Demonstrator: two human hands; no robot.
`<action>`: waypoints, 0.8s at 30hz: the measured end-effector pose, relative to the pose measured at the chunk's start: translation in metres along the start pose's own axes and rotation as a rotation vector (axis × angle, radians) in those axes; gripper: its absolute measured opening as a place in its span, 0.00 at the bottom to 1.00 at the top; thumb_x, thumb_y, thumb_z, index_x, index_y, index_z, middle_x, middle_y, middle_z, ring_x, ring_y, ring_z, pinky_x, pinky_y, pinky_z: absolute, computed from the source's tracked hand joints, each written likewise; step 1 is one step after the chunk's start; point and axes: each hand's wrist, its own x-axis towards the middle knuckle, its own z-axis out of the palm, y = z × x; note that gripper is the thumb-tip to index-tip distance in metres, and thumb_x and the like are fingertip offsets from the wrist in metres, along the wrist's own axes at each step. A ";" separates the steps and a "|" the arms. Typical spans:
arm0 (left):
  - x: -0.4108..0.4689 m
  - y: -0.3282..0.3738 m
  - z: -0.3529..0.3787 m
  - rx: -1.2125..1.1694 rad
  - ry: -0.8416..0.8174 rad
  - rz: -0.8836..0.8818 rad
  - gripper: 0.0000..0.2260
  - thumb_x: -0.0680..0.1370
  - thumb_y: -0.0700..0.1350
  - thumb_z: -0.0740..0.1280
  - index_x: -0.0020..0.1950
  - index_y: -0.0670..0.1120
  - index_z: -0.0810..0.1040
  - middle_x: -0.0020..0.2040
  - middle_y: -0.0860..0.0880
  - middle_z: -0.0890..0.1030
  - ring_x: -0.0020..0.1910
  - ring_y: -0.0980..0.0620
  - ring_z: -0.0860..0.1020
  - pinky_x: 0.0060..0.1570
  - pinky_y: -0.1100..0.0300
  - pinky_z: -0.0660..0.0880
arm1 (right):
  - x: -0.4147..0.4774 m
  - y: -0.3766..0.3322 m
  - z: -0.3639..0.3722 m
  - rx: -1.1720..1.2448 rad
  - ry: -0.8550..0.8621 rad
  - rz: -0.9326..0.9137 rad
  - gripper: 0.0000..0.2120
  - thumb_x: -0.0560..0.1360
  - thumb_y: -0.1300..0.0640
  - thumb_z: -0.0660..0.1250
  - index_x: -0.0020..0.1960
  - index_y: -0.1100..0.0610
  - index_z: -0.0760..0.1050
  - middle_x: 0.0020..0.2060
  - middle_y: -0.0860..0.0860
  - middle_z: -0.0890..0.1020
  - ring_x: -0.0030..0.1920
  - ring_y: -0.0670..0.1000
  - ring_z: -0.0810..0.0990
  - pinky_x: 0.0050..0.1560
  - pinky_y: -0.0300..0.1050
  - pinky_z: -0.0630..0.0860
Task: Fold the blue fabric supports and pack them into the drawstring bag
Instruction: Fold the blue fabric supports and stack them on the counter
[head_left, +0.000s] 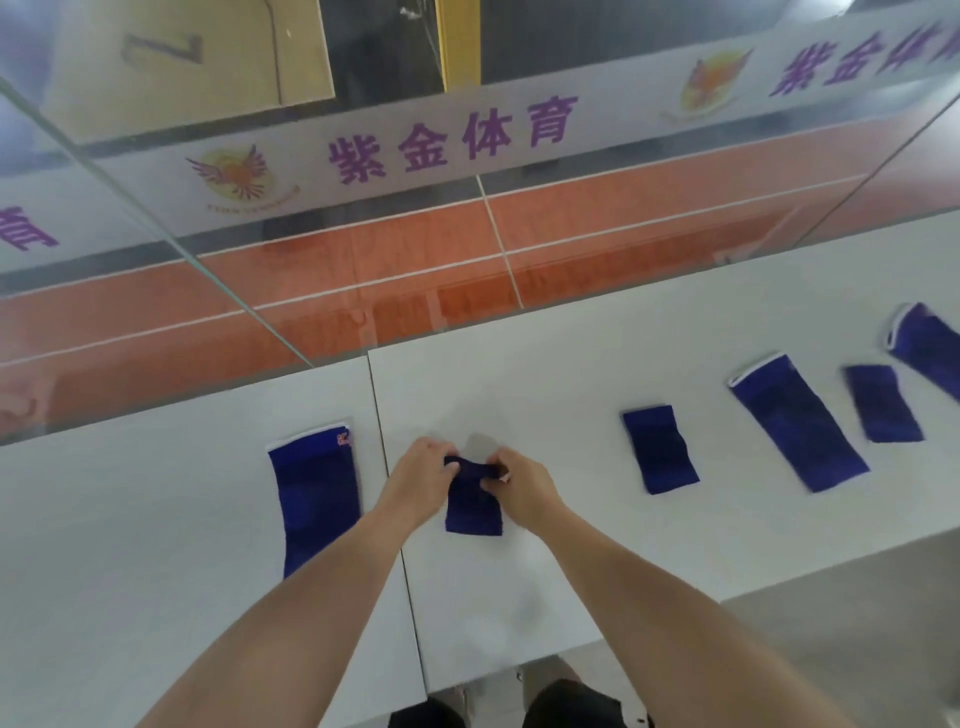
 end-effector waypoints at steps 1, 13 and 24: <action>-0.004 0.008 -0.001 0.016 -0.006 0.019 0.07 0.80 0.45 0.63 0.50 0.51 0.81 0.49 0.52 0.78 0.49 0.50 0.78 0.47 0.59 0.70 | -0.007 0.002 -0.010 0.014 0.005 0.005 0.05 0.77 0.58 0.68 0.52 0.55 0.78 0.48 0.52 0.83 0.46 0.53 0.79 0.50 0.48 0.76; -0.045 0.156 0.014 -0.084 -0.100 0.229 0.09 0.80 0.44 0.62 0.43 0.49 0.80 0.39 0.53 0.82 0.39 0.55 0.80 0.40 0.59 0.75 | -0.149 0.063 -0.114 0.372 0.016 0.200 0.09 0.79 0.51 0.65 0.54 0.54 0.81 0.46 0.55 0.87 0.40 0.48 0.81 0.40 0.42 0.72; -0.024 0.319 0.080 0.026 -0.125 0.286 0.08 0.79 0.45 0.64 0.49 0.48 0.83 0.42 0.51 0.84 0.41 0.53 0.81 0.39 0.61 0.76 | -0.182 0.160 -0.242 0.358 0.257 0.257 0.17 0.72 0.44 0.67 0.43 0.59 0.79 0.32 0.49 0.83 0.32 0.49 0.75 0.35 0.43 0.71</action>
